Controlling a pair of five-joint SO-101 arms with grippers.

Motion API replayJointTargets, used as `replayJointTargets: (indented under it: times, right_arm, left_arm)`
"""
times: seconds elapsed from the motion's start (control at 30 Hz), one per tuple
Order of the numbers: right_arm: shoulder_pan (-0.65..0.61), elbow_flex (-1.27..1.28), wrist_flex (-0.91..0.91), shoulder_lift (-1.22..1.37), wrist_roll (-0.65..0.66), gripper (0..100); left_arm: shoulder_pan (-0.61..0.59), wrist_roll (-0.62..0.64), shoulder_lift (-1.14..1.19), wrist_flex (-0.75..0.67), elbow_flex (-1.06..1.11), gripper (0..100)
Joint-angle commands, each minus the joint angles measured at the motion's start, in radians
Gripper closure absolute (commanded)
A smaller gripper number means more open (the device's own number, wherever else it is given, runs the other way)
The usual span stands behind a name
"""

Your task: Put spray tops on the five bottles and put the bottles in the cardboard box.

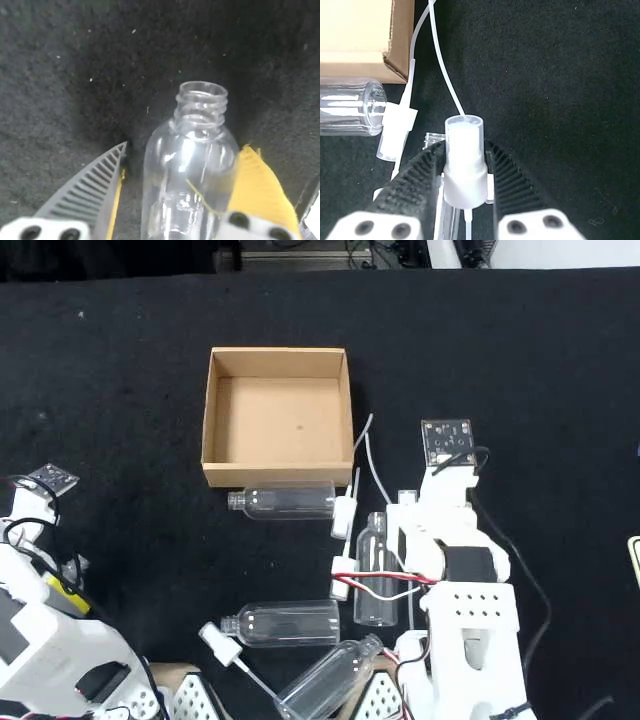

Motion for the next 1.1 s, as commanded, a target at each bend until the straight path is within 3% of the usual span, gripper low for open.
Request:
replayJointTargets:
  times: [0.0,0.1,0.23,0.37,0.5,0.63,0.77,0.93,1.07]
  right_arm:
    - [-0.014,-0.002,-0.021,-0.027,-0.002,98.7]
    - [-0.009,-0.008,-0.017,-0.031,-0.002,98.7]
    - [-0.009,-0.085,0.038,-0.031,-0.005,98.7]
    - [-0.014,-0.252,0.141,-0.031,-0.006,98.7]
    - [-0.015,-0.407,0.150,-0.025,-0.009,98.7]
    - [-0.017,-0.550,0.149,-0.025,-0.064,98.7]
    - [-0.063,-0.685,0.133,-0.024,-0.155,98.7]
    - [-0.196,-0.728,-0.017,-0.024,-0.189,98.7]
    - [-0.264,-0.700,-0.166,-0.027,-0.256,98.7]
  left_arm:
    - [-0.008,-0.020,-0.025,0.011,-0.013,83]
    - [-0.004,-0.014,-0.075,0.094,-0.018,98]
    - [0.053,0.017,-0.219,0.176,-0.010,94]
    - [0.188,0.244,-0.440,0.235,-0.012,97]
    - [0.371,0.591,-0.684,0.209,-0.007,97]
    - [0.552,0.921,-0.858,0.143,-0.008,97]
    - [0.710,1.126,-0.941,0.054,-0.004,97]
    - [0.883,1.209,-1.033,-0.115,0.134,97]
    - [0.964,1.214,-1.178,-0.339,0.357,97]
